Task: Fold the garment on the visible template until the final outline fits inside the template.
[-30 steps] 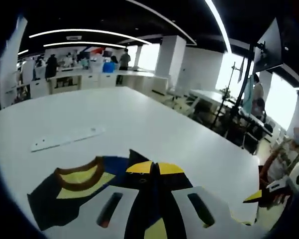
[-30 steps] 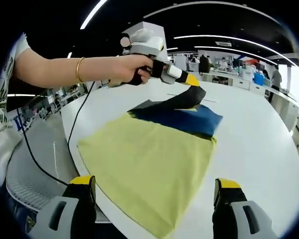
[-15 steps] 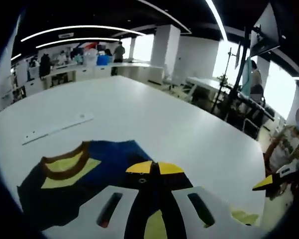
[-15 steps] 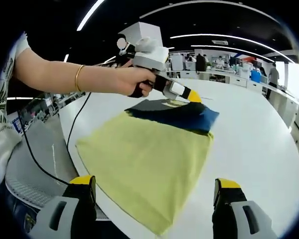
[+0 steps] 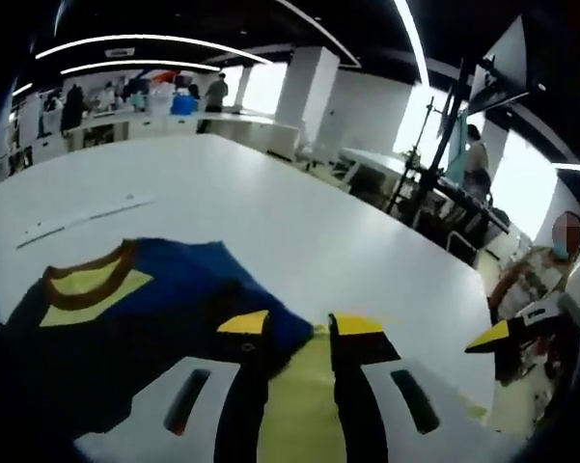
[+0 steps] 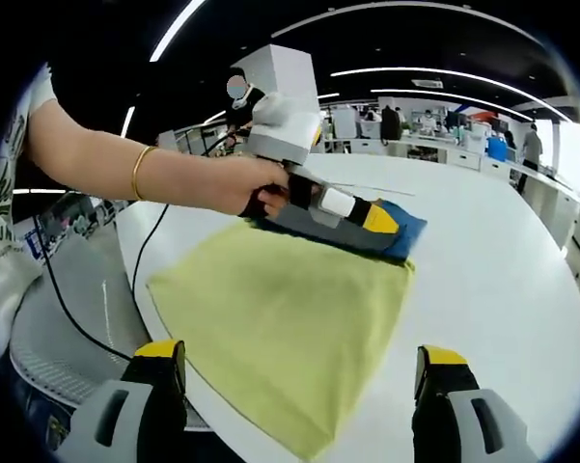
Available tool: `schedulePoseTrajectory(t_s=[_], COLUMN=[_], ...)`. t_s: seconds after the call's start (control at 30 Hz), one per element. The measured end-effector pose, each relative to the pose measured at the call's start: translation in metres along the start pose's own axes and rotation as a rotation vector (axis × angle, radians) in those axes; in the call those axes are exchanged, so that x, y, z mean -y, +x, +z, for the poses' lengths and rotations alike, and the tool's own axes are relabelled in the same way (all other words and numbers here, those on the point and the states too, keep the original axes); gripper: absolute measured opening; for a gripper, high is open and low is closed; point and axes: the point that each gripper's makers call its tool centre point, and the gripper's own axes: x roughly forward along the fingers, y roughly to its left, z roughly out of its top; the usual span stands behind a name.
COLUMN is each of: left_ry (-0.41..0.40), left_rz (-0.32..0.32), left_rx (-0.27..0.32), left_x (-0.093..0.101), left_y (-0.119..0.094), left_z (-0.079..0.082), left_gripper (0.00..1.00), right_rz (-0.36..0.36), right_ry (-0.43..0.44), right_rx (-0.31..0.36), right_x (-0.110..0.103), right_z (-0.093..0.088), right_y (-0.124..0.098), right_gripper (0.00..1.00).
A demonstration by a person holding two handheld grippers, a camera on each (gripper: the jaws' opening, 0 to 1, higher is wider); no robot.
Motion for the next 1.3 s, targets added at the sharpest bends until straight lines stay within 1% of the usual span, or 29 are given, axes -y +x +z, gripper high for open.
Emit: schedulePoseTrajectory(t_s=[0.03,0.07,0.1,0.17,0.3,0.33,0.43,0.53,0.6,0.63,0.77,0.8,0.9,1.0,1.13,1.23,1.3], left_ry=[0.002,0.010,0.026,0.030,0.028,0.026,0.018,0.015,-0.001,-0.004,0.000,0.011,0.030,0.029,0.026,0.032,0.048], left_rz=[0.002,0.001,-0.007,-0.014,-0.021,-0.020,-0.015,-0.001,0.014,0.018,0.035,0.041,0.050,0.053,0.053,0.060,0.057], left_rx=[0.004,0.009,0.022,0.024,0.044,0.050,0.073,0.096,0.122,0.124,0.118,0.110,0.109,0.125,0.124,0.119,0.095], left_x=[0.000,0.001,0.004,0.005,0.004,0.003,0.000,-0.007,-0.014,-0.016,-0.023,-0.024,-0.026,-0.027,-0.026,-0.026,-0.024], left_y=[-0.003,-0.005,-0.007,-0.012,-0.022,-0.025,-0.037,-0.054,-0.066,-0.070,-0.088,-0.093,-0.103,-0.115,-0.130,-0.141,-0.146], left_z=[-0.001,-0.001,0.000,-0.001,0.001,0.002,0.005,0.007,0.007,0.006,-0.004,-0.008,-0.013,-0.014,-0.019,-0.025,-0.033], left_gripper=[0.28,0.33,0.37,0.44,0.56,0.61,0.74,0.83,0.86,0.89,0.94,0.95,0.99,0.99,0.99,0.99,0.99], right_rz=[0.005,0.007,0.011,0.014,0.019,0.021,0.031,0.047,0.058,0.060,0.075,0.078,0.096,0.116,0.147,0.160,0.168], right_ry=[-0.003,-0.007,-0.011,-0.021,-0.027,-0.028,-0.033,-0.043,-0.057,-0.059,-0.078,-0.081,-0.085,-0.094,-0.121,-0.136,-0.142], right_rx=[0.000,0.000,-0.004,-0.007,-0.001,0.001,0.008,0.009,0.002,0.001,-0.001,0.000,0.003,-0.005,-0.023,-0.031,-0.038], right_x=[-0.001,-0.001,-0.001,-0.001,-0.001,-0.001,-0.002,-0.004,-0.005,-0.005,-0.007,-0.008,-0.011,-0.013,-0.017,-0.019,-0.021], right_z=[0.001,0.001,0.001,0.002,0.006,0.007,0.011,0.014,0.016,0.016,0.020,0.020,0.022,0.023,0.023,0.023,0.022], right_y=[0.000,0.000,0.000,0.000,-0.001,-0.001,-0.001,0.000,0.000,0.000,0.001,0.001,0.001,0.002,0.003,0.003,0.004], right_gripper=[0.98,0.99,0.99,0.99,0.99,0.99,0.99,0.99,0.99,0.99,0.99,0.99,0.99,0.99,0.99,0.99,0.99])
